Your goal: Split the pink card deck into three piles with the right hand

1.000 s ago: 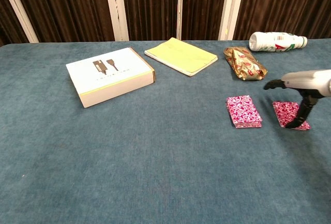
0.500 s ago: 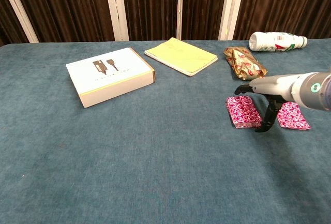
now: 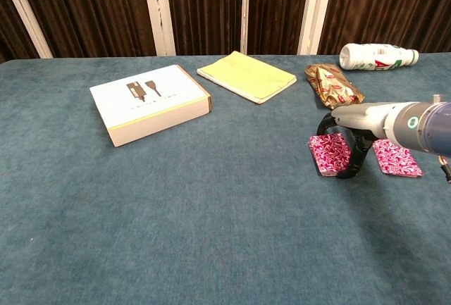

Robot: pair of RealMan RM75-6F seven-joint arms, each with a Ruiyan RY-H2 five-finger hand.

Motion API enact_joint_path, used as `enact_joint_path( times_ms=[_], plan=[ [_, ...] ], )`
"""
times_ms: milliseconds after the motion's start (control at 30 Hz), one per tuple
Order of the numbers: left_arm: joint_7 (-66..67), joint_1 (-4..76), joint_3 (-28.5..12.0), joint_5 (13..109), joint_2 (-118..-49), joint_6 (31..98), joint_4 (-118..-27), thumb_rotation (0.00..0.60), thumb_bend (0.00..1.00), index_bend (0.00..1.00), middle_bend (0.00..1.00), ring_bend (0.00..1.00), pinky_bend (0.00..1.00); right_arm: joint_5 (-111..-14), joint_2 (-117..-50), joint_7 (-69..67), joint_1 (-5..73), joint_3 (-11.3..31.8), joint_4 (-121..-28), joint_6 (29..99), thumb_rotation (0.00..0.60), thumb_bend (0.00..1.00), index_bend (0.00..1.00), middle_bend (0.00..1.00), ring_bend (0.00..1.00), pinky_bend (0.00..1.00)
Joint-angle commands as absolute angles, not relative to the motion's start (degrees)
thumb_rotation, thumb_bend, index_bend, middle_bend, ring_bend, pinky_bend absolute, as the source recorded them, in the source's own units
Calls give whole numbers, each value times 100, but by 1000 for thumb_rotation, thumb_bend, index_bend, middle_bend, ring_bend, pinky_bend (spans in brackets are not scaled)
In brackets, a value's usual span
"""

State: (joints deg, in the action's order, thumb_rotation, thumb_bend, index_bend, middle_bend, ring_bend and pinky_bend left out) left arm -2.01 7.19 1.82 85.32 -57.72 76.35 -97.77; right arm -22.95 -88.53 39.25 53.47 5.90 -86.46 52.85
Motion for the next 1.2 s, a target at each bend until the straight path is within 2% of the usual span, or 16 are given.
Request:
enact_joint_path(
  times_ms=[33,400,767,1200],
  plan=[
    [-190,717,183,8538,-5774,7643,-9781,600,0,0,0,0,0,-2413,-8847,3821,5294,599,-8662,5315,600,294,533,165,0,0],
    [-170,708,179,8530,-5787,7663,-9775,600,0,0,0,0,0,-2662,-8648,3694,5189,576,-8934,5431,600,304,578,176,0,0],
    [-101,697,172,8563,-5820,7720,-9775,600,0,0,0,0,0,-2940,-8288,3742,5059,508,-9840,5867,600,304,579,176,0,0],
    [-59,692,120,8505,-5873,7764,-9691,600,0,0,0,0,0,-3125,-8798,4152,5125,427,-10518,6414,600,304,579,175,0,0]
  ],
)
